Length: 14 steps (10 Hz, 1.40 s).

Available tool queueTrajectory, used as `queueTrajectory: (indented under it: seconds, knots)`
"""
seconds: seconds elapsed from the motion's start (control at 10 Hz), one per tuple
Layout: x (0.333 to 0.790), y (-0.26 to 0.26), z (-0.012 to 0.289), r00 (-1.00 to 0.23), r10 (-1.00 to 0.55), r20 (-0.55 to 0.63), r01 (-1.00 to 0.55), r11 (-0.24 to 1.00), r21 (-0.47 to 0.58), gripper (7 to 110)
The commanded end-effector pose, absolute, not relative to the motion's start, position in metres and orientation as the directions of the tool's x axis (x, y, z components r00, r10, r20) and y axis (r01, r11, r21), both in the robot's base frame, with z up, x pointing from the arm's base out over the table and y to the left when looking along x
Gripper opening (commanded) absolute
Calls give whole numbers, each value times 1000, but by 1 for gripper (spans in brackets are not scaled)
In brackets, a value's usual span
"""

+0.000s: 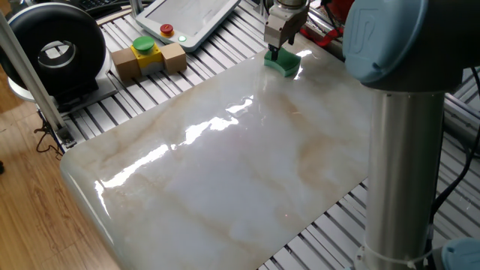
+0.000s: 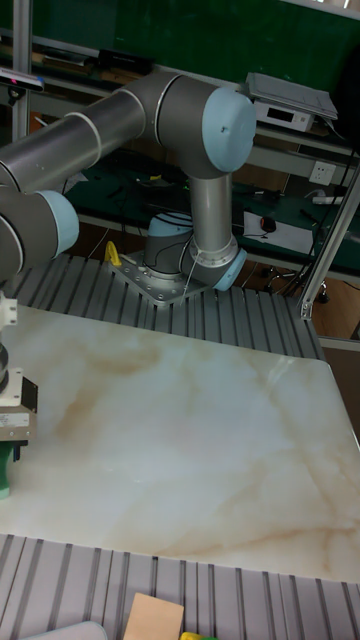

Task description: Clean the tabletop with a sponge

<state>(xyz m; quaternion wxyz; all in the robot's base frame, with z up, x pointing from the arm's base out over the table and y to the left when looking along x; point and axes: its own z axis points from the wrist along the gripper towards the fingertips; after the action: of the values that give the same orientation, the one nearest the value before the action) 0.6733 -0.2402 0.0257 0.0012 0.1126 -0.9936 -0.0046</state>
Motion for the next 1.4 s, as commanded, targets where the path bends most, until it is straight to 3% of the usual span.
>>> queueTrajectory:
  seconds: [0.0,0.7,1.3]
  knots:
    - [676,-241,19,-975,-223,2,-223,975,9,88]
    - [671,-235,13,-995,-90,39,-89,996,27,88]
    - [666,-239,12,-993,-105,51,-104,994,11,88]
